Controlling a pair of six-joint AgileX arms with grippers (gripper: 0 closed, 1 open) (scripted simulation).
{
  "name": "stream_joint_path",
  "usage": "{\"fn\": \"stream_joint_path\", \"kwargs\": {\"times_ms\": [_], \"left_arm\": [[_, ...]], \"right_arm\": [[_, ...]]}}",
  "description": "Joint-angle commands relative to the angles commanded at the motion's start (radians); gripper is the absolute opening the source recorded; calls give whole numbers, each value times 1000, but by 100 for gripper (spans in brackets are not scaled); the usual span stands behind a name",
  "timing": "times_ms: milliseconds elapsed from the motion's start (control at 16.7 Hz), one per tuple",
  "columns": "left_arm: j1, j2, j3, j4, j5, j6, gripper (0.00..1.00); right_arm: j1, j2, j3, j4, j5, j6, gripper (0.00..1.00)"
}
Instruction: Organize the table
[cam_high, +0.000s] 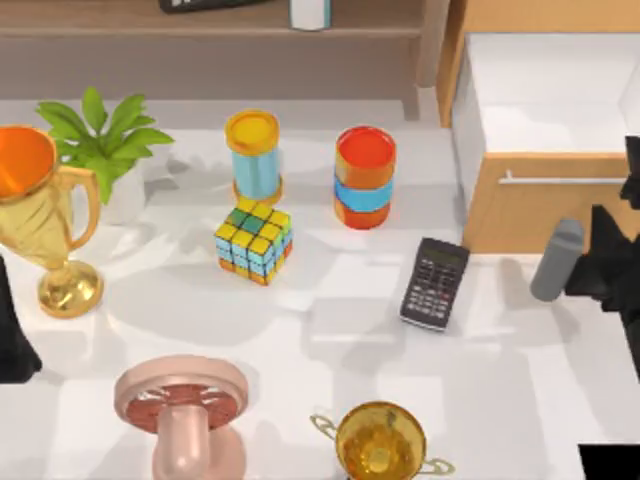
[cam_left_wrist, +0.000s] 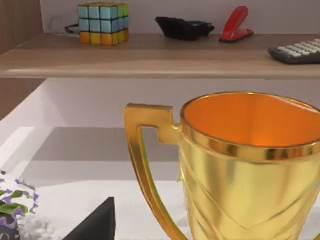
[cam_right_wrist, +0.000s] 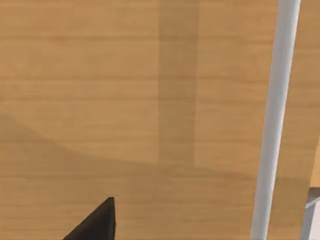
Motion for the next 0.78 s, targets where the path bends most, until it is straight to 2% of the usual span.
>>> {"fn": "stream_joint_path", "kwargs": {"times_ms": [300,780], "left_arm": [[0,0,0,0,0,0,100],[0,0,0,0,0,0,100]], "right_arm": [[-6,2,13,-11,-6,0,100],[-6,2,13,-11,-6,0,40]]}}
